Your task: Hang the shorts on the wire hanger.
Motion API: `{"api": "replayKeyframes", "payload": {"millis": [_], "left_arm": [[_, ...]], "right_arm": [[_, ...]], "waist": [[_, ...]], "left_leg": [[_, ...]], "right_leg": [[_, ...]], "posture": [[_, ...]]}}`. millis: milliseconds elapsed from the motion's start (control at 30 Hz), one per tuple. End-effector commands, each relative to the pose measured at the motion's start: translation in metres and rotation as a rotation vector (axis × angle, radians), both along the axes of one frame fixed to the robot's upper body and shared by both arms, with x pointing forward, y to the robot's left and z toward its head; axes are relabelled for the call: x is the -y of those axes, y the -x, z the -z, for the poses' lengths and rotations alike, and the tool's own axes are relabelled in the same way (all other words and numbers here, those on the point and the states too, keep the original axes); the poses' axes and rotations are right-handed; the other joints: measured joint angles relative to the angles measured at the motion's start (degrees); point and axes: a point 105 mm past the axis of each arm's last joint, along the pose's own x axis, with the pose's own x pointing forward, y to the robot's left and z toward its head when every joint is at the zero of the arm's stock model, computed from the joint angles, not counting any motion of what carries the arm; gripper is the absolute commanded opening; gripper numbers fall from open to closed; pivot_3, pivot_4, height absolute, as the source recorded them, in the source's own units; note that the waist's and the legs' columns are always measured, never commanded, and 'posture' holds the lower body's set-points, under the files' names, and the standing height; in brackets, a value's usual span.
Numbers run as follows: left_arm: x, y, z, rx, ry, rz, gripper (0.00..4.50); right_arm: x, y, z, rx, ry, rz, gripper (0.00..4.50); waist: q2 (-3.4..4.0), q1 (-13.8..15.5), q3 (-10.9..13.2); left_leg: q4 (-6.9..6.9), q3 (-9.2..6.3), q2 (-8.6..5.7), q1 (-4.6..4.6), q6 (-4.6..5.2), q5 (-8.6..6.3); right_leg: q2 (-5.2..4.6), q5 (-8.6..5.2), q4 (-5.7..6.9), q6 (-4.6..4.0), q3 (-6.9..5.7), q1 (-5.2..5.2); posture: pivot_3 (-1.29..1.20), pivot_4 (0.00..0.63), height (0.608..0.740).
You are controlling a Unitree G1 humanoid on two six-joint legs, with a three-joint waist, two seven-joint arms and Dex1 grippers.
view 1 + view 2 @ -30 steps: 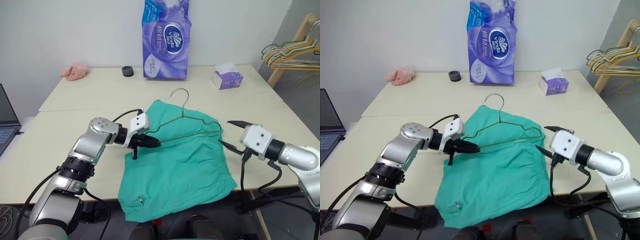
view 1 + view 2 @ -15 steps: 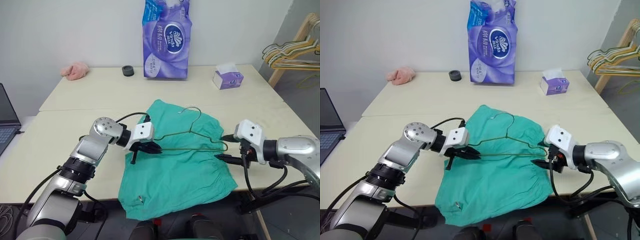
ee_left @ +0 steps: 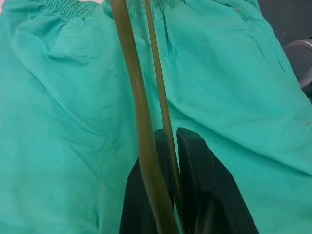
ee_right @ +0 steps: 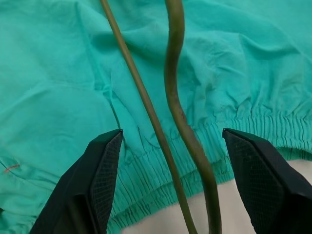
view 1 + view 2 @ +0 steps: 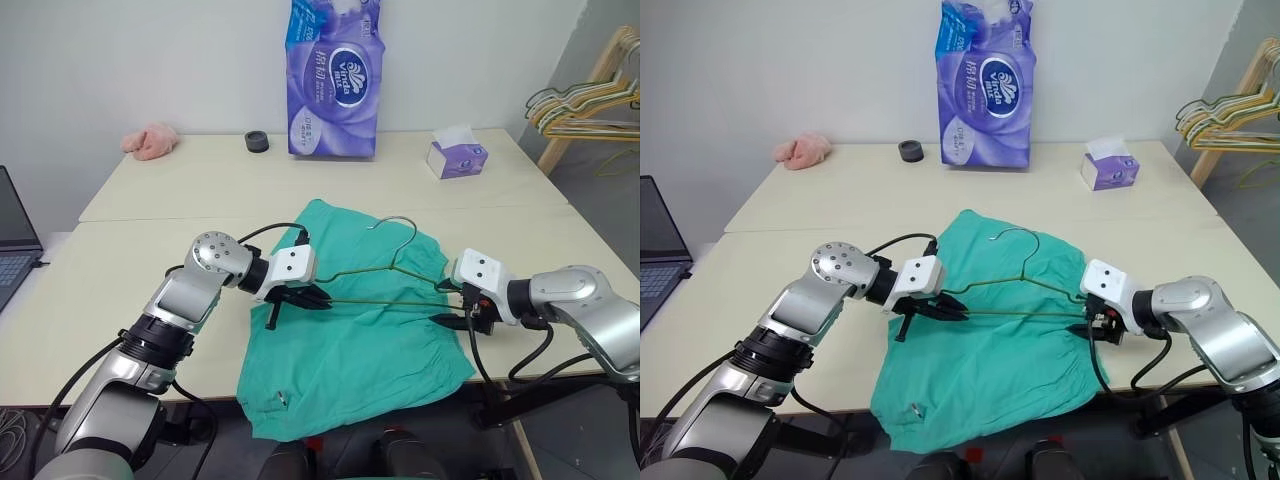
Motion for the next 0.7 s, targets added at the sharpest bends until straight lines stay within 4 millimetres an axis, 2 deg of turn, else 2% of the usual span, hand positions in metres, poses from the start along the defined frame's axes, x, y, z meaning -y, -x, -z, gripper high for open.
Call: {"api": "replayKeyframes", "payload": {"millis": [33, 267, 300, 433, 700], "left_arm": [[0.0045, 0.0025, -0.0092, 0.039, 0.020, 0.030, 0.00], [0.0051, 0.0040, -0.0057, 0.044, 0.006, 0.045, 0.00], [0.0050, 0.0042, -0.0048, 0.046, 0.003, 0.047, 0.00], [0.0055, 0.0023, -0.0029, 0.049, 0.006, 0.031, 0.00], [0.0122, 0.0016, -0.0088, -0.002, 0.107, 0.004, 2.48]], "right_arm": [[0.0005, -0.0034, -0.0072, 0.027, 0.018, -0.016, 2.63], [-0.0005, -0.0022, -0.0028, 0.015, 0.068, -0.054, 0.19], [-0.0014, -0.0018, -0.0026, 0.014, 0.070, -0.060, 0.02], [-0.0040, -0.0003, -0.0032, 0.012, 0.072, -0.076, 0.02], [-0.0043, 0.0021, -0.0052, 0.017, 0.073, -0.083, 0.00]], "waist": [[0.00, 0.00, 0.00], [0.00, 0.00, 0.00], [0.00, -0.02, 0.00], [0.00, -0.01, 0.00], [0.01, -0.01, 0.00]], "left_leg": [[0.00, 0.00, 0.00, 0.00, 0.00, 0.00], [0.00, 0.00, 0.00, 0.00, 0.00, 0.00], [0.00, -0.01, 0.00, 0.00, 0.00, 0.00], [0.00, -0.01, 0.00, 0.00, 0.00, 0.00], [0.01, -0.01, -0.01, 0.00, 0.00, 0.00]], "right_leg": [[0.00, 0.00, 0.00, 0.00, 0.00, 0.00], [0.00, 0.00, 0.00, 0.00, 0.00, 0.00], [0.00, 0.00, 0.00, 0.00, 0.00, 0.00], [-0.01, 0.00, 0.00, 0.00, -0.01, 0.00], [-0.01, 0.00, 0.01, 0.00, -0.01, 0.00]], "posture": [[-0.13, 0.065, 0.740], [-0.13, 0.064, 0.740], [-0.13, 0.064, 0.740], [-0.13, 0.064, 0.740], [-0.13, 0.064, 0.740]]}}
